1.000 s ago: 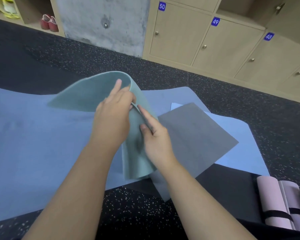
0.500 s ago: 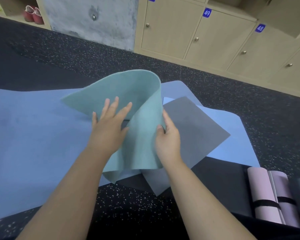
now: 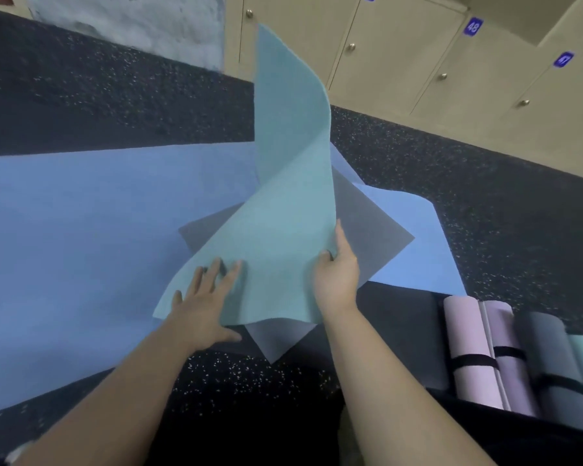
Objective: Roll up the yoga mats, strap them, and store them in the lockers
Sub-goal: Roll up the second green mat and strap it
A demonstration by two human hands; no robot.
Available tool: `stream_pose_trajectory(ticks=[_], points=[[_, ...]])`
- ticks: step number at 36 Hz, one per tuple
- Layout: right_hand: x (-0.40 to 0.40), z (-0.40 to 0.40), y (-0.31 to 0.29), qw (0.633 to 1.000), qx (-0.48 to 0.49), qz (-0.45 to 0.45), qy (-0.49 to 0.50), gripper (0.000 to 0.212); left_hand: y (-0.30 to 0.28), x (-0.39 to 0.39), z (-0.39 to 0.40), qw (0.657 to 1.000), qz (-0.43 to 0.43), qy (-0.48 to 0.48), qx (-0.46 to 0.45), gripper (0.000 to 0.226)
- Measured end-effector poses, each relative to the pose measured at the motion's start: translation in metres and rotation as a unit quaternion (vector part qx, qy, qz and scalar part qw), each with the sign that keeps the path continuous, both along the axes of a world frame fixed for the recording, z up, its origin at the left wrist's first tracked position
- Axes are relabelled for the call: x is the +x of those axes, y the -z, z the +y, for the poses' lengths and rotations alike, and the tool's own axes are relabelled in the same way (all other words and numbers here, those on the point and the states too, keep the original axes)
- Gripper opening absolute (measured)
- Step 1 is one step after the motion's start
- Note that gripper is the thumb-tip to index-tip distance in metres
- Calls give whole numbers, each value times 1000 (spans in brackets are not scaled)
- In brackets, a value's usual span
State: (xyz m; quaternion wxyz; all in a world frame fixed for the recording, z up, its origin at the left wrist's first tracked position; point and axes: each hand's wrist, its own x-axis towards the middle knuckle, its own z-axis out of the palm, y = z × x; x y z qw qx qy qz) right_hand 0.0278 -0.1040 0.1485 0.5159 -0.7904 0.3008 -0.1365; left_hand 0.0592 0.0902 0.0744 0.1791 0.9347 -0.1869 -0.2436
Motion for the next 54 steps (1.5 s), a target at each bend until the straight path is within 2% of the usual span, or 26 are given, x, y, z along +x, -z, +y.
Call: stream_pose_trajectory(ticks=[4, 9, 14, 18, 22, 26, 29, 35, 41, 45, 49, 51, 54], points=[[-5, -15, 10, 999, -17, 24, 17, 66, 14, -2, -7, 999, -36, -19, 10, 112], [-12, -35, 28, 995, -36, 74, 49, 71, 26, 3, -15, 998, -44, 6, -36, 57], [-26, -48, 47, 991, -71, 97, 64, 70, 39, 7, -22, 992, -101, 21, -78, 50], [-36, -54, 67, 970, -117, 210, 23, 66, 50, 7, -20, 982, -156, 25, -103, 45], [-37, -56, 91, 918, -154, 358, -74, 46, 56, -2, -15, 992, -114, 17, -42, 31], [-45, -48, 110, 895, -132, 413, -103, 46, 66, -12, -4, 998, -63, 24, -14, 32], [-48, -40, 119, 889, -134, 419, -126, 48, 77, -19, 4, 998, -40, 52, 6, 35], [-44, -27, 128, 894, -152, 389, -161, 60, 88, -27, 16, 997, -28, 61, 27, 24], [-35, -17, 125, 891, -206, 330, -234, 79, 93, -40, 20, 997, -30, 37, 58, 48], [-26, -5, 116, 880, -250, 271, -299, 85, 102, -59, 24, 995, -9, 25, 93, 56], [-22, 5, 113, 865, -298, 210, -345, 87, 109, -67, 24, 995, -4, 51, 91, 56], [-22, 5, 116, 855, -332, 231, -325, 84, 106, -66, 22, 994, -7, 60, 93, 55], [-23, -1, 121, 837, -358, 318, -264, 80, 101, -65, 18, 993, -17, 64, 95, 56]])
